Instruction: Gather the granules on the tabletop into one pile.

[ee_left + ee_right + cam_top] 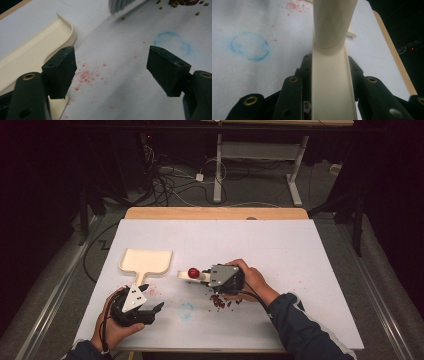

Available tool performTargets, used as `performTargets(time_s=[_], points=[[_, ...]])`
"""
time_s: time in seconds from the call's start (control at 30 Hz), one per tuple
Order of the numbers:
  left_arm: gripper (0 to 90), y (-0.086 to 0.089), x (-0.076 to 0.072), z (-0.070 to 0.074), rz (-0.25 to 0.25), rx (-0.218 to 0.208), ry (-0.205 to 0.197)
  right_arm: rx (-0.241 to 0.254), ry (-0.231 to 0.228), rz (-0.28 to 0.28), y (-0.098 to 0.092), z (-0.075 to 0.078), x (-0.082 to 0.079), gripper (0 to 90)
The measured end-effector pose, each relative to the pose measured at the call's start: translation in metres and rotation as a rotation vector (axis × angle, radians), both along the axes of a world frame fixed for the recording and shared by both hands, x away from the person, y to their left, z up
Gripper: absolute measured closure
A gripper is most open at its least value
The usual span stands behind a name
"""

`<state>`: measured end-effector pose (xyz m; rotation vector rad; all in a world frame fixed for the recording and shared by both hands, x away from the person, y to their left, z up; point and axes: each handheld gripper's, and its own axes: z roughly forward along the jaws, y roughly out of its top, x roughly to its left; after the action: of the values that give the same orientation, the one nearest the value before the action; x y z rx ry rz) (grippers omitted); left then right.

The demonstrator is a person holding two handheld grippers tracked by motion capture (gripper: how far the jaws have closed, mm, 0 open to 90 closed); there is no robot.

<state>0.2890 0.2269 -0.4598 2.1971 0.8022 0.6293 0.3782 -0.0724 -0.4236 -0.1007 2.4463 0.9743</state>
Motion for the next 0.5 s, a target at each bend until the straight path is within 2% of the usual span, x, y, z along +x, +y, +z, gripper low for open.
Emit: performTargets(time_s=[0.1,0.2,0.33,0.43,0.5], points=[[22.9,0.0,0.0,0.0,0.004,-0.006,0.0,-0.049,-0.002,0.029,0.012,-0.004,0.0,67.8],[22.9,0.001,0.0,0.0,0.004,-0.006,0.001,-0.079,0.012,0.063,0.015,-0.008,-0.001,67.8],[22.9,0.0,0.0,0.0,0.0,-0.002,0.004,-0.092,0.032,0.061,0.008,-0.007,-0.004,67.8],[22.9,0.0,-0.001,-0.001,-0.001,-0.004,0.005,-0.114,0.034,0.069,-0.003,-0.006,-0.005,67.8],[22.9,0.0,0.0,-0.001,-0.002,-0.002,0.007,-0.121,0.051,0.076,-0.013,-0.005,-0.008,67.8]])
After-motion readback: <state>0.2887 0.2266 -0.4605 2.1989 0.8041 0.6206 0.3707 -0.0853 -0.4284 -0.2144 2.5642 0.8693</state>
